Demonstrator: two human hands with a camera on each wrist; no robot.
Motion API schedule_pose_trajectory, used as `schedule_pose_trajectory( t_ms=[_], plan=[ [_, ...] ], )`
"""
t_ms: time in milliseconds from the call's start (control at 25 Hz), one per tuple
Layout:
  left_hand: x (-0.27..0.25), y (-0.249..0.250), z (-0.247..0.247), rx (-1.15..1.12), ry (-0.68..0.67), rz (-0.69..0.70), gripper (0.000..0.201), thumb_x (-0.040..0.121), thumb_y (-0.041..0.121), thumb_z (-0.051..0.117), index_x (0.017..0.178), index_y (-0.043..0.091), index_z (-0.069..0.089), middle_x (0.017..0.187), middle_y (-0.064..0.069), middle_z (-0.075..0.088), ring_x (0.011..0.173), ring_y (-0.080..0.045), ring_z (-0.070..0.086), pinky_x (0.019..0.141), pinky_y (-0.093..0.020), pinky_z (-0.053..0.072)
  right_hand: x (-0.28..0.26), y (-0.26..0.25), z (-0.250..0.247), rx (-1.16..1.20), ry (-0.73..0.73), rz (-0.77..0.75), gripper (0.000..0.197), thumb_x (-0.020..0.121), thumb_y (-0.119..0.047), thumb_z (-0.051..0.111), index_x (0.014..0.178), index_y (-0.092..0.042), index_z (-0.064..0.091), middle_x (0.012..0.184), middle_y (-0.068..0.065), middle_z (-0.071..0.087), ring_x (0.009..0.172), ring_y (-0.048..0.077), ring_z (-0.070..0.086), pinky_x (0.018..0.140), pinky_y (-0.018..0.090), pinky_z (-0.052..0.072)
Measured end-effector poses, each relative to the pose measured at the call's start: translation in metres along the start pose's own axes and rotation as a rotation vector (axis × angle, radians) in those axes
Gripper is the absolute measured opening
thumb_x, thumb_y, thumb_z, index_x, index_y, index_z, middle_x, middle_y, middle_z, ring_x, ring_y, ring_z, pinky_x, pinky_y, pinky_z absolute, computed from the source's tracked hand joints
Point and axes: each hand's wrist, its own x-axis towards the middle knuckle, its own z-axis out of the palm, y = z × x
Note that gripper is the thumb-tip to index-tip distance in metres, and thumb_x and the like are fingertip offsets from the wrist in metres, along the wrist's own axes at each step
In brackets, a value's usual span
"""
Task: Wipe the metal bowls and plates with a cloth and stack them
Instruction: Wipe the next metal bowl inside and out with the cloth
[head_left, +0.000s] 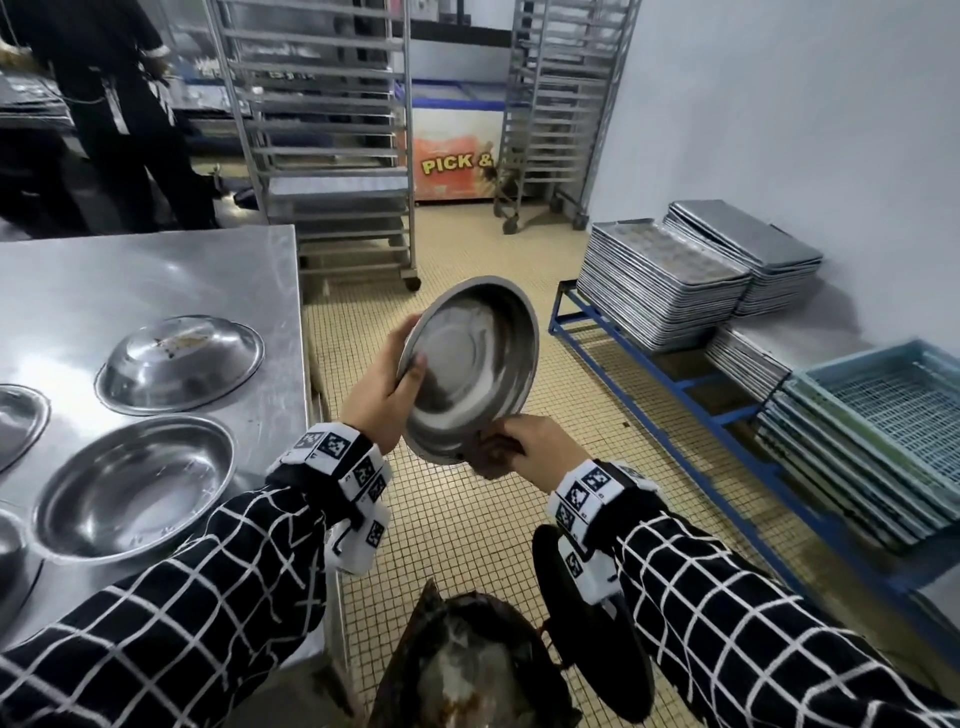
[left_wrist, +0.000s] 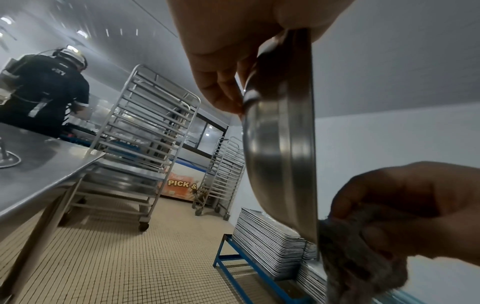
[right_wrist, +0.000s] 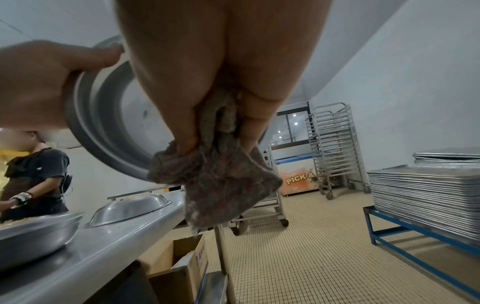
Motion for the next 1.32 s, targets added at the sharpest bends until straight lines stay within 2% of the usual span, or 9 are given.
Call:
schedule_pose_trajectory(
  t_ms=[200,280,440,640,840,1000,1160,1240,1320],
  plan=[
    [0.005,0.002,-0.005,-0.236,0.021,-0.105,0.034,0.102,0.033,0.030,0.136,0.037,0.025,0.102,0.013,0.054,0.085,0.004,0.059,0.068,-0.006,0.048,0.015,-0.025,-0.026,0.372,0.452,0.256,0.018,0.095,-0.016,0.055,0.113,-0.015,0.058,0.098,-0.006,0.062,0.087,0.005,0.055,0.068,0.006,0.040],
    [0.007,-0.001,-0.002,-0.343,-0.032,-0.163,0.036,0.102,0.036,0.032,0.136,0.030,0.025,0.106,0.014,0.054,0.081,0.014,0.060,0.067,-0.001,0.044,0.033,-0.033,-0.031,0.478,0.542,0.327,0.018,0.096,-0.020,0.053,0.113,-0.016,0.056,0.096,-0.012,0.057,0.091,0.007,0.055,0.070,0.013,0.039],
    [0.007,-0.007,0.004,-0.362,-0.127,-0.251,0.074,0.093,0.055,0.041,0.151,0.027,0.004,0.141,0.004,0.042,0.117,-0.008,0.051,0.091,-0.016,0.045,0.054,-0.039,-0.022,0.616,0.608,0.374,0.021,0.094,-0.017,0.054,0.114,-0.012,0.058,0.103,-0.001,0.065,0.099,0.014,0.060,0.088,0.024,0.046],
    [0.002,0.001,0.003,-0.336,-0.187,-0.210,0.019,0.103,0.025,0.030,0.111,0.042,0.032,0.099,0.016,0.051,0.080,0.014,0.056,0.067,-0.005,0.046,0.048,-0.058,-0.009,0.355,0.381,0.059,0.030,0.088,-0.007,0.059,0.118,-0.013,0.063,0.111,0.004,0.067,0.104,0.017,0.060,0.096,0.027,0.046],
    [0.012,0.001,-0.014,-0.281,-0.074,-0.098,0.024,0.092,0.049,0.039,0.112,0.062,0.040,0.112,0.001,0.060,0.106,-0.020,0.061,0.090,-0.039,0.052,0.020,-0.052,0.001,0.348,-0.042,-0.093,0.040,0.087,0.001,0.055,0.121,-0.018,0.064,0.119,-0.001,0.066,0.106,0.003,0.058,0.095,0.010,0.041],
    [0.016,-0.004,-0.026,-0.217,-0.032,-0.026,0.025,0.095,0.049,0.041,0.119,0.054,0.040,0.110,-0.010,0.061,0.086,-0.022,0.070,0.073,-0.042,0.058,0.008,-0.023,-0.001,0.045,-0.172,-0.074,0.030,0.088,-0.002,0.055,0.114,-0.013,0.068,0.109,0.005,0.069,0.098,0.015,0.063,0.095,0.032,0.050],
    [0.013,-0.008,-0.026,-0.204,0.136,-0.020,0.032,0.102,0.030,0.031,0.134,0.036,0.028,0.110,0.003,0.054,0.088,0.003,0.062,0.071,-0.014,0.052,-0.017,-0.032,0.002,0.417,0.385,0.171,0.027,0.094,-0.013,0.056,0.115,-0.025,0.065,0.105,-0.017,0.066,0.094,-0.012,0.058,0.091,0.023,0.052],
    [0.008,-0.004,-0.021,-0.235,0.181,-0.061,0.038,0.103,0.032,0.029,0.141,0.030,0.023,0.119,-0.003,0.052,0.097,0.002,0.056,0.083,-0.016,0.049,-0.016,-0.059,0.000,0.595,0.670,0.197,0.027,0.096,-0.020,0.053,0.120,-0.029,0.062,0.107,-0.030,0.058,0.094,-0.023,0.053,0.085,0.011,0.050],
    [0.005,0.006,-0.016,-0.259,0.188,-0.084,0.043,0.103,0.032,0.026,0.146,0.026,0.019,0.130,-0.003,0.048,0.109,-0.004,0.051,0.093,-0.010,0.041,-0.005,-0.083,0.002,0.549,0.605,0.045,0.032,0.098,-0.025,0.048,0.129,-0.027,0.056,0.118,-0.022,0.057,0.100,-0.018,0.054,0.086,0.011,0.049]
  ],
)
